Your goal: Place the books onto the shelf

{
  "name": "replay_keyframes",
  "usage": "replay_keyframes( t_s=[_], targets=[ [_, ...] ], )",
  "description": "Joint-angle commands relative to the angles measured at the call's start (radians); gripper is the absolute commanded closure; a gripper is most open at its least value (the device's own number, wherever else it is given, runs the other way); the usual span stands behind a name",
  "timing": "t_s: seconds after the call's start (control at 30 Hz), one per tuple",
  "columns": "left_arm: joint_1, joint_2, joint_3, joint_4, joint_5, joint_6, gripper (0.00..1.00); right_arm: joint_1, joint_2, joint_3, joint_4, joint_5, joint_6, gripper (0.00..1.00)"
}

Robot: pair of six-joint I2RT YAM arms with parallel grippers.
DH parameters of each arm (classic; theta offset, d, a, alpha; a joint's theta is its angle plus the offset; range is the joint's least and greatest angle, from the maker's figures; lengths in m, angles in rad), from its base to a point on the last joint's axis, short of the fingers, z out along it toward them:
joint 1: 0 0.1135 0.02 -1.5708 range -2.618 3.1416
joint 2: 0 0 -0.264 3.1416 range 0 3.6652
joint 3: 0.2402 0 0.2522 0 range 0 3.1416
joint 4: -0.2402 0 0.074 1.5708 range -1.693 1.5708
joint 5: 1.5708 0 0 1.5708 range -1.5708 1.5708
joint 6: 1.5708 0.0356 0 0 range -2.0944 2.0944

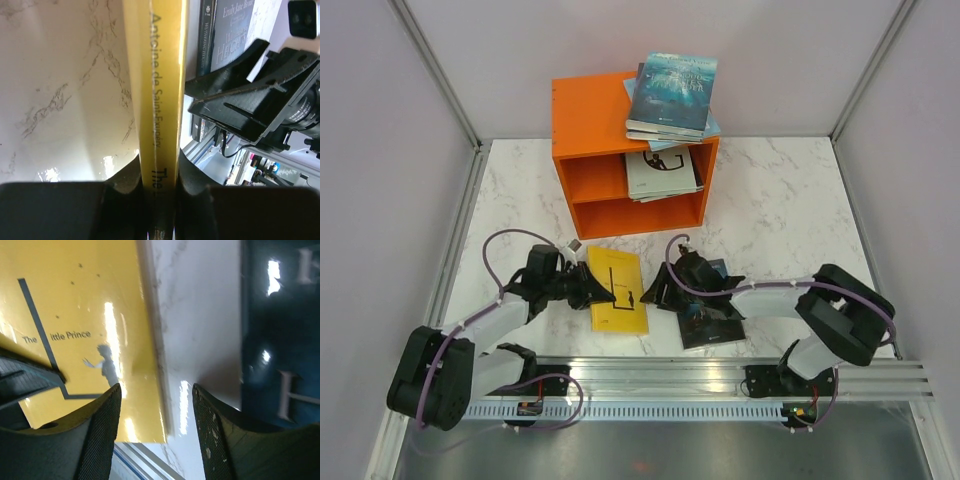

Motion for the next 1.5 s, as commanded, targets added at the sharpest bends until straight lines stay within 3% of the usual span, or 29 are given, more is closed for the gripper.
replay_keyframes(
  t_s=[0.0, 0.2, 0.33, 0.47, 0.5, 0.73, 0.9, 1.03, 1.17, 1.27, 1.47],
  targets=[
    [-0.001, -0.024, 0.013, -0.022, 0.03, 0.013, 0.98, 0.005, -0.127, -0.079, -0.199, 0.069, -0.042, 0.36],
    [0.0, -0.121, 0.042, -0.024, 0.047, -0.087, 0.98, -0.006, -0.396, -0.159, -0.204, 0.022, 0.011, 0.29],
    [0.0, -0.19, 0.036, 0.08, 0.075, -0.248, 0.98, -0.006, -0.452, -0.159, -0.162, -0.079, 0.044, 0.21],
    [0.0, -0.248, 0.004, 0.194, 0.093, -0.392, 0.98, -0.006, -0.482, -0.178, -0.017, -0.179, 0.106, 0.16],
    [0.0, -0.255, -0.006, 0.214, 0.093, -0.417, 0.98, -0.006, -0.488, -0.19, 0.006, -0.198, 0.118, 0.09],
    [0.0, -0.307, -0.094, 0.393, 0.096, -0.601, 0.98, -0.004, -0.516, -0.242, 0.138, -0.207, 0.208, 0.07],
    [0.002, -0.302, -0.235, 0.687, 0.084, -0.8, 0.98, -0.006, -0.515, -0.273, 0.275, -0.204, 0.293, 0.07],
    [0.002, -0.279, -0.26, 0.752, 0.084, -0.852, 0.98, -0.004, -0.502, -0.287, 0.373, -0.189, 0.345, 0.07],
    [0.0, -0.255, -0.271, 0.82, 0.081, -0.883, 0.98, -0.003, -0.464, -0.299, 0.515, -0.173, 0.38, 0.16],
    [0.0, -0.238, -0.268, 0.845, 0.087, -0.883, 0.98, -0.003, -0.43, -0.293, 0.572, -0.187, 0.394, 0.28],
    [0.0, -0.212, -0.262, 0.846, 0.105, -0.87, 0.98, 0.002, -0.412, -0.282, 0.605, -0.175, 0.4, 0.61]
  ],
)
